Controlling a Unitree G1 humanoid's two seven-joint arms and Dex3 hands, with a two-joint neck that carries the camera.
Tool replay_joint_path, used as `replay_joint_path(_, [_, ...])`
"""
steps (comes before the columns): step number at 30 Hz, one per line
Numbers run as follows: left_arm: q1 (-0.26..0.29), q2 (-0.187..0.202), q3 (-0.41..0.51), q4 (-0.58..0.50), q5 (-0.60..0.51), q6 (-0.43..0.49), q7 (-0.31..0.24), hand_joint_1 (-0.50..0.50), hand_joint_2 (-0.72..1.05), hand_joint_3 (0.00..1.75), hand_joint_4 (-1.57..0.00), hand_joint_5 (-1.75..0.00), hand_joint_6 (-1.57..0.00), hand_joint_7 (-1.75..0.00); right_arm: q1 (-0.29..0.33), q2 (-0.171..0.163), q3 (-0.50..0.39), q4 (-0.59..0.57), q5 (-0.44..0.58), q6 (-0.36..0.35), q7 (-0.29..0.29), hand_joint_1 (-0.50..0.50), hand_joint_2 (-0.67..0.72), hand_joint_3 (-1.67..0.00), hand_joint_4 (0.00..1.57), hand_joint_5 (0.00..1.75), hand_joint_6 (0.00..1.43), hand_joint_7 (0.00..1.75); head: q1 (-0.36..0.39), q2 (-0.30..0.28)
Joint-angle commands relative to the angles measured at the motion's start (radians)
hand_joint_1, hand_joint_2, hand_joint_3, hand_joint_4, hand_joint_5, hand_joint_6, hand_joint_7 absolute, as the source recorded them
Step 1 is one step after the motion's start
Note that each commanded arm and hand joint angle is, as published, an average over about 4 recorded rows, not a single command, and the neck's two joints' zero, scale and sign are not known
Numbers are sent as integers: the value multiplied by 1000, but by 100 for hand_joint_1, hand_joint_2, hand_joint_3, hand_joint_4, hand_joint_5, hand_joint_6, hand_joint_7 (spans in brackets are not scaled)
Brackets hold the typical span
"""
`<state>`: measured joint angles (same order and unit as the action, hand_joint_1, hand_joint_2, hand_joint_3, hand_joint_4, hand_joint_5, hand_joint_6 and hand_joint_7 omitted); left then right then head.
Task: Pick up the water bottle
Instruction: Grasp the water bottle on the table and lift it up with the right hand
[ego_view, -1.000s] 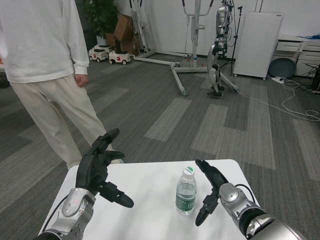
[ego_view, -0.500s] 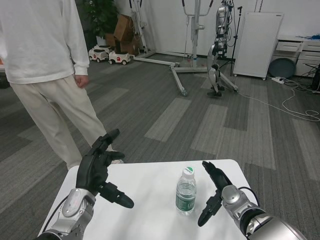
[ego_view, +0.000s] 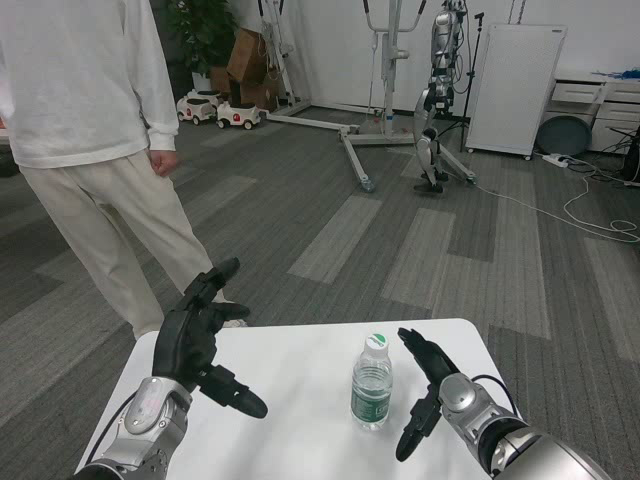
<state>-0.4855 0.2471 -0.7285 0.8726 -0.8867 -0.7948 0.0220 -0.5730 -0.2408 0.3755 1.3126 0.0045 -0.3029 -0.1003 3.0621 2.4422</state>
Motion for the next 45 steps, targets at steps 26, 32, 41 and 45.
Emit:
replay_joint_path(26, [-5, 1, 0, 8, -3, -9, 3, -50, -55, 9, 0, -175, 0, -38, -66, -2, 161, -45, 3, 10, 22, -46, 34, -8, 0, 0, 0, 0, -42, 9])
replay_joint_path(32, [-5, 1, -1, 8, -3, -9, 3, -50, -55, 9, 0, -175, 0, -37, -72, -2, 184, -49, 4, 10, 22, -46, 34, -2, 0, 0, 0, 0, -40, 6])
replay_joint_path(41, [-4, 1, -1, 8, -3, -10, 3, -50, -55, 9, 0, -175, 0, -35, -72, 3, 151, -46, 5, 10, 24, -47, 44, -2, 0, 0, 0, 0, -38, 6])
replay_joint_path(45, [-4, 1, -2, 8, -3, -11, 3, -50, -55, 9, 0, -175, 0, -35, -69, 4, 138, -46, 6, 10, 31, -47, 47, 0, 0, 0, 0, 0, -40, 6])
